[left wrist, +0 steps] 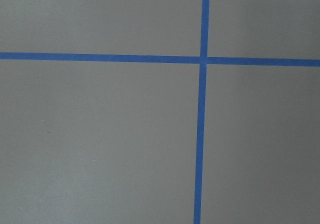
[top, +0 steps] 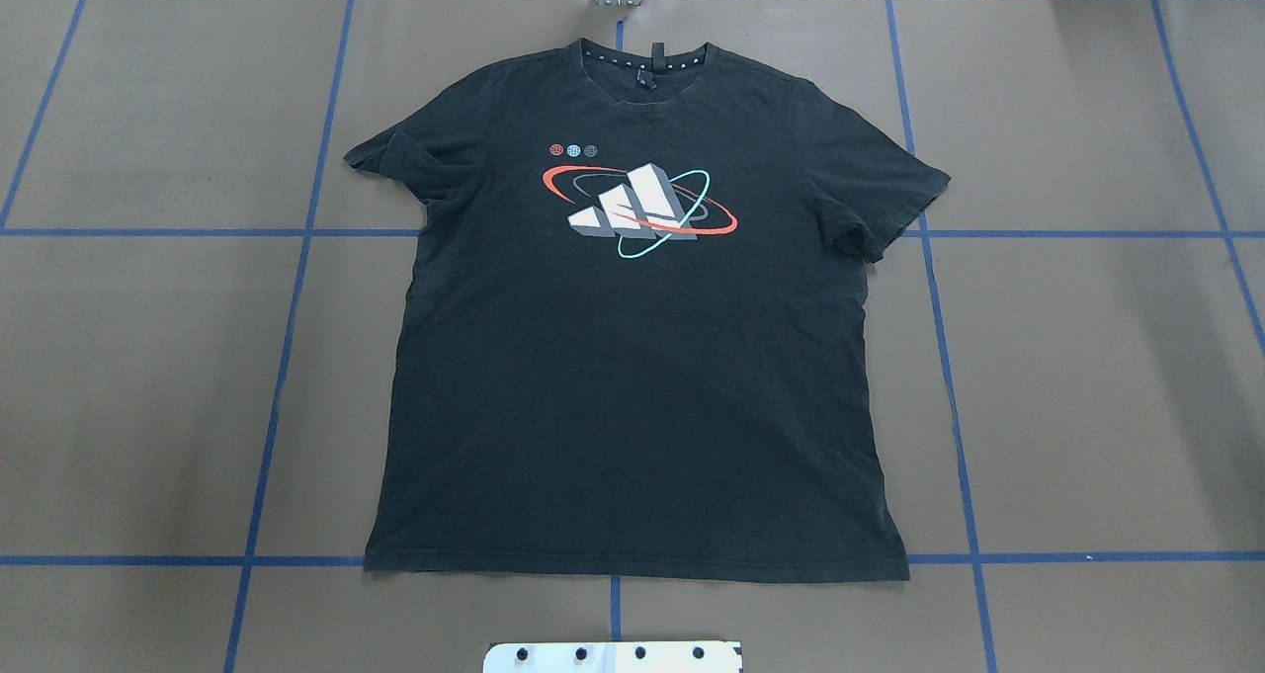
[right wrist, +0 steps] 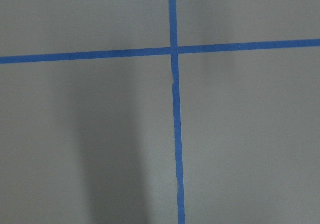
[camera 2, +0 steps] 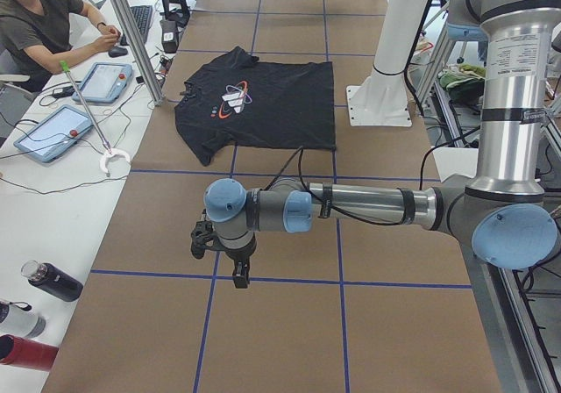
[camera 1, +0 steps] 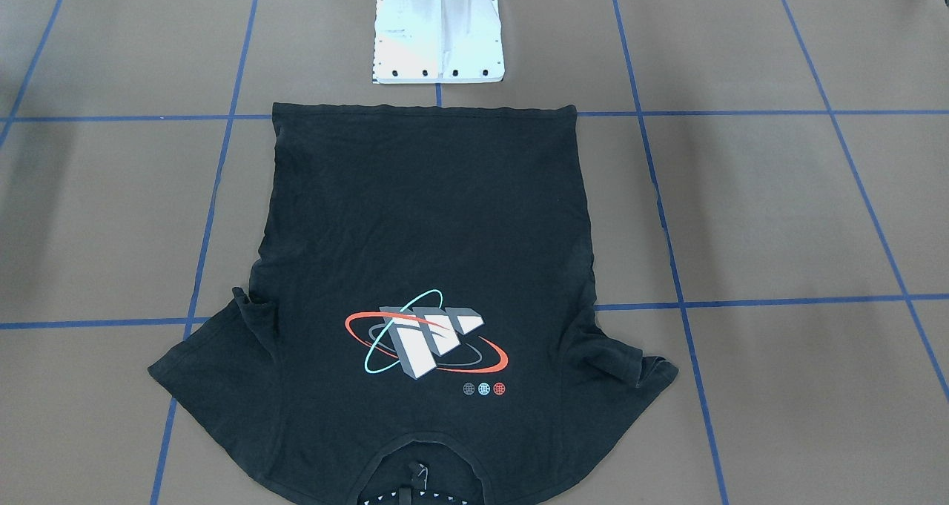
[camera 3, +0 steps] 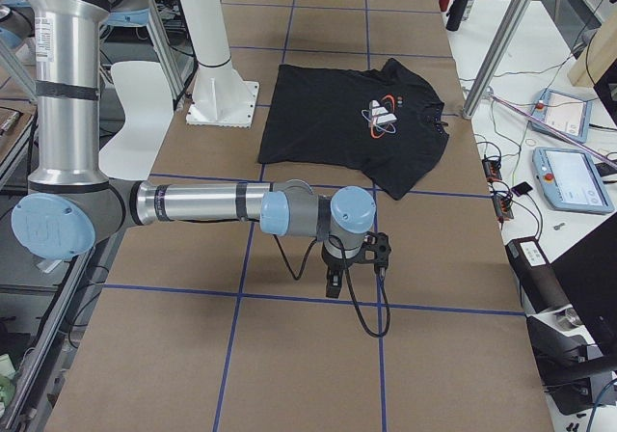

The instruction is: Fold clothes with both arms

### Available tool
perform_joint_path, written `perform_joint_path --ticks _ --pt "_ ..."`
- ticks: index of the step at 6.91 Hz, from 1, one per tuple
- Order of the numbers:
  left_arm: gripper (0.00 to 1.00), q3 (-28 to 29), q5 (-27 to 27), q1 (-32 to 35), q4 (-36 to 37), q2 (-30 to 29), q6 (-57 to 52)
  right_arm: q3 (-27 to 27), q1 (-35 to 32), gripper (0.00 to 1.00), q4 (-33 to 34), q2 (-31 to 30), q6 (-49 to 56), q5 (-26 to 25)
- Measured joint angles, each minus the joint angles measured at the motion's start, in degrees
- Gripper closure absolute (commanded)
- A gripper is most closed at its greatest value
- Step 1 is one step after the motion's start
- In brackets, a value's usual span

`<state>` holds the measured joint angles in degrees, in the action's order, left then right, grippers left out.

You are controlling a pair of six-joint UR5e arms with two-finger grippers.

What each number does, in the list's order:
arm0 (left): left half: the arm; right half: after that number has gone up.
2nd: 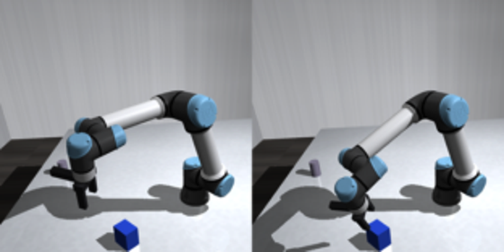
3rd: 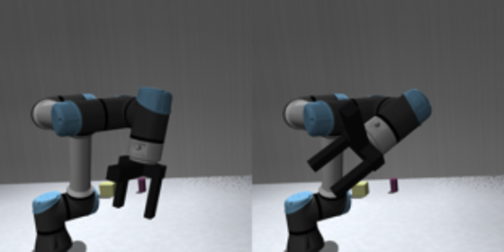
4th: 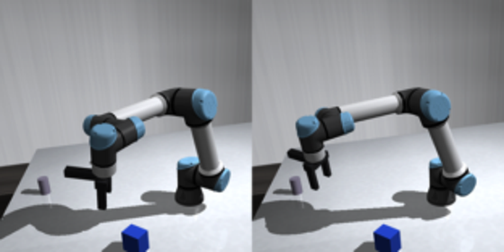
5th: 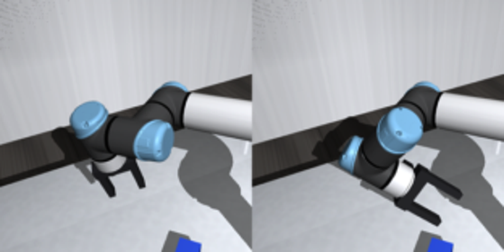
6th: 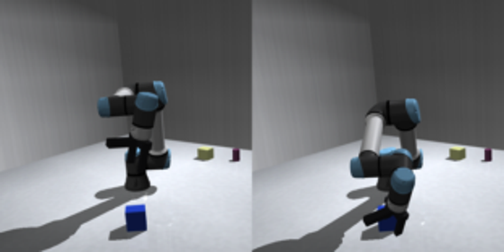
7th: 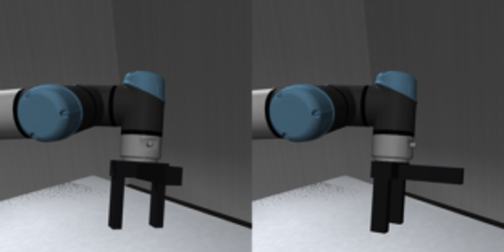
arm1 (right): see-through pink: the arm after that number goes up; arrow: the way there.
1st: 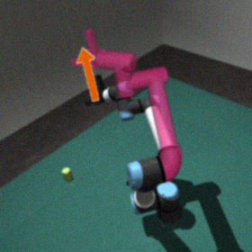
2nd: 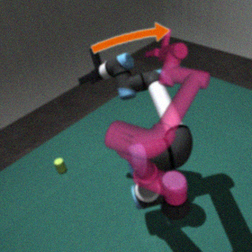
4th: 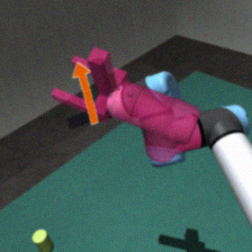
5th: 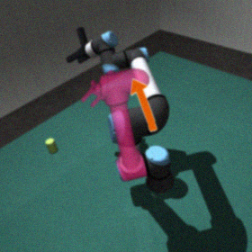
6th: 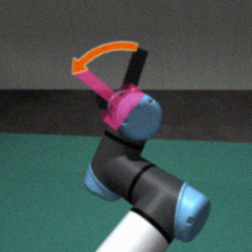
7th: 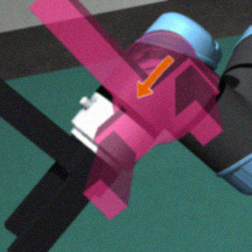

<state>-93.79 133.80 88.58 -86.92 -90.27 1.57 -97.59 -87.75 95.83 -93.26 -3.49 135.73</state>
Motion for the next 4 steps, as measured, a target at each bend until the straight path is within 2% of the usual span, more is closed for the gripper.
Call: perform_joint_path --ticks 2,4 --pt "0.0 -0.6 0.2 -0.2 0.2 -6.4 0.4 1.8 0.2 0.0 -1.7 3.0 -0.3 -0.2" --pt "0.0 -0.2 0.5 -0.7 -0.7 -13.7 0.4 6.0 1.7 0.0 -6.8 8.8 -2.7 -0.1"
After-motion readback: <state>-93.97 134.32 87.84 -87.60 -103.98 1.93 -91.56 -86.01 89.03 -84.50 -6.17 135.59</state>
